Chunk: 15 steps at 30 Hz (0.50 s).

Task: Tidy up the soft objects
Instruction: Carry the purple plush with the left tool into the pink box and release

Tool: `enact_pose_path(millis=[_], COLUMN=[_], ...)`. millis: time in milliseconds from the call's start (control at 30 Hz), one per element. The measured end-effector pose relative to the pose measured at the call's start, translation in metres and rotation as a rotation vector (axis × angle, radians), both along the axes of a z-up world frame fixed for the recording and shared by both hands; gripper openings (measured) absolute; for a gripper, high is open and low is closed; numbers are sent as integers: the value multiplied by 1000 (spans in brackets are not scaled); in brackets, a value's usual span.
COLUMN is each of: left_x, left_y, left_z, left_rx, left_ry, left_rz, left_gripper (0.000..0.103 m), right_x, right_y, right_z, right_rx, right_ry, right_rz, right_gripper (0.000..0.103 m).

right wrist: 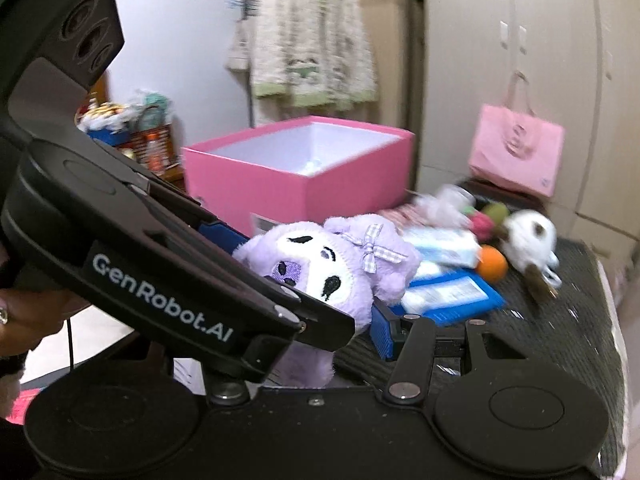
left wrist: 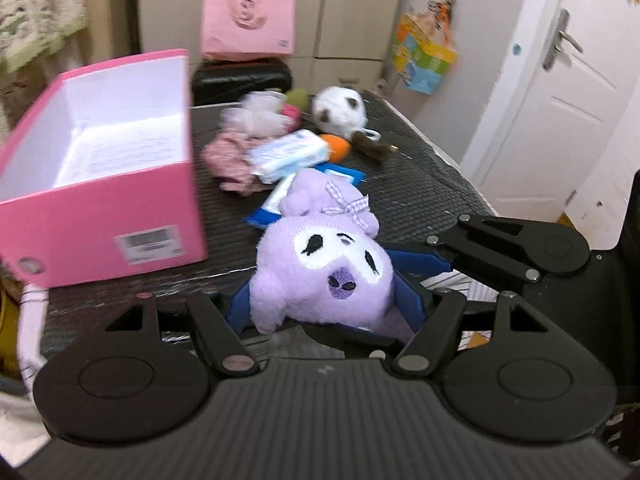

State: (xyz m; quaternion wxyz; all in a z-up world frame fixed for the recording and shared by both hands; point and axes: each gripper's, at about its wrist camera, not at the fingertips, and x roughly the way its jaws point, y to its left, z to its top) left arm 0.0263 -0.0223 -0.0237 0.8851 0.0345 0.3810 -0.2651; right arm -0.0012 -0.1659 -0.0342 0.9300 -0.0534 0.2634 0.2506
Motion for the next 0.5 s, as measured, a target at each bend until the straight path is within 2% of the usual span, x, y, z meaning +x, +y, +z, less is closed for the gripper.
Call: enact_pose_path(millis=[233,500], left_x=[1,39], left_y=[41,76], left_z=[17,47], left_rx=[-5,-49], left_ry=[-38,-95], left_rz=[76,134], left_gripper=[71,70], right_x=[7,46], right_y=[39,72], right_z=[18,51], right_rx=[-19,-35], right_ry=[-44,-106], right_rz=[90,142], right_gripper=[58,59])
